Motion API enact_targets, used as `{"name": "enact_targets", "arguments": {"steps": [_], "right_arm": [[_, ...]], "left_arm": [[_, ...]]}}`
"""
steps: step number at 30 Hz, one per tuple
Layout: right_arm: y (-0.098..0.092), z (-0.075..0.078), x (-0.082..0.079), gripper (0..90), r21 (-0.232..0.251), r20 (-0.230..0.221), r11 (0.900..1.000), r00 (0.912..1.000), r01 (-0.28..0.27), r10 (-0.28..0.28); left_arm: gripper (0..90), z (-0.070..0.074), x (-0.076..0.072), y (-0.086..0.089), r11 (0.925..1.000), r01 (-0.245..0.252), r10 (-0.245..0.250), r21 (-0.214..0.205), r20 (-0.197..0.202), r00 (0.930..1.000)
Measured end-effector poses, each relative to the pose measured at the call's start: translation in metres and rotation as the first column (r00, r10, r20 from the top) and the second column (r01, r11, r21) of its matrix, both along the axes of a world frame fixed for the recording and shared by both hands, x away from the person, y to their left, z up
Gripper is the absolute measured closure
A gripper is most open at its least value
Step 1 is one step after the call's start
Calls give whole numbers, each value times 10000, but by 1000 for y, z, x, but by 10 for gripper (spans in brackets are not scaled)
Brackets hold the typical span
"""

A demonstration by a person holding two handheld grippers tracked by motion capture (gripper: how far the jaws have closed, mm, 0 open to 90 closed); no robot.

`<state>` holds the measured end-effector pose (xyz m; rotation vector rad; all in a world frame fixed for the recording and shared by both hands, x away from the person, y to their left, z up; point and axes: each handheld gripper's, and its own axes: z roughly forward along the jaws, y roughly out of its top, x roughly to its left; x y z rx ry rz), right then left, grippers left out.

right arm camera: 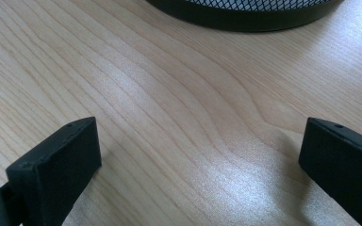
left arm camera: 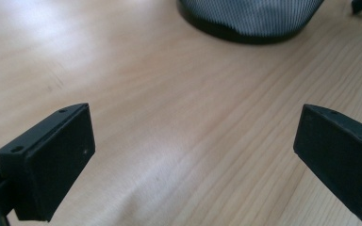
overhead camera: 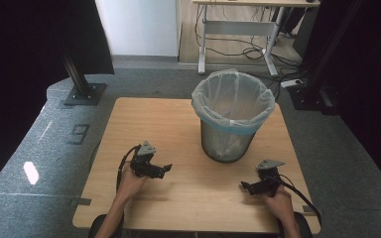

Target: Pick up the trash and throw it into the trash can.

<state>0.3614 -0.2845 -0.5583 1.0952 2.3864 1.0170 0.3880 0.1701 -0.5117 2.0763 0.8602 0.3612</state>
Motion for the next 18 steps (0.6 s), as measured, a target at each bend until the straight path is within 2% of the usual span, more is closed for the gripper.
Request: {"name": "enact_targets", "arguments": {"steps": [3, 5, 6, 9, 10, 14, 15, 18], "right_arm": [[0, 0, 0, 0, 0, 1, 10000, 10000, -2, 2], [0, 0, 0, 0, 1, 2, 10000, 10000, -1, 1], [0, 0, 0, 0, 1, 2, 10000, 10000, -1, 1], [0, 0, 0, 0, 2, -5, 10000, 10000, 5, -5], [0, 0, 0, 0, 2, -5, 10000, 10000, 5, -5], [0, 0, 0, 0, 3, -5, 10000, 10000, 3, -3], [0, 0, 0, 0, 5, -5, 10000, 10000, 3, -3], [0, 0, 0, 0, 4, -6, 10000, 10000, 2, -2]], "left_arm": [[0, -12, -1, -3, 9999, 48, -45, 118, -261, 9997], [0, -23, -1, -6, 9988, 149, -126, 477, -477, 9988], [0, -23, -1, -6, 9988, 149, -126, 477, -477, 9988], [0, -32, -1, -11, 9953, 322, -256, 915, -729, 9970], [0, -32, -1, -11, 9953, 322, -256, 915, -729, 9970], [0, -37, -2, -18, 9856, 553, -433, 1596, -782, 9960], [0, -37, -2, -20, 9807, 683, -525, 1834, -893, 9946], [0, -38, -2, -21, 9816, 656, -483, 1795, -992, 9939]]}}
